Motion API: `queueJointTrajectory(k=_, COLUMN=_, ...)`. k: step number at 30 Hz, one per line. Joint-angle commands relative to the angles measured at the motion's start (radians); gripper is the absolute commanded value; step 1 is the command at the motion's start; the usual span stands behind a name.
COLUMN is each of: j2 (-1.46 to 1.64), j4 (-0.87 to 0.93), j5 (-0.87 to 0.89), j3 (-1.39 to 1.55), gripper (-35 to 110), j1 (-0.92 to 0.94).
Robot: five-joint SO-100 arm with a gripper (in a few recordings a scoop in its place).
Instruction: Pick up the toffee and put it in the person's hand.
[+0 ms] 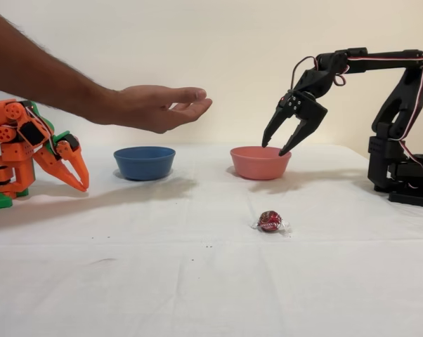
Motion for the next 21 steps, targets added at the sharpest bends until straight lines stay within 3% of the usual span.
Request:
queueJointTrajectory(k=1, j2=-0.038, j4=0.023, j5=-0.012, j3=-0.143, gripper=18, j1=-0.038)
queueJointTrajectory(k=21, j2=-0.488, j4=0.003, j5=-0.014, j3=-0.525, gripper=19, j1=-0.207)
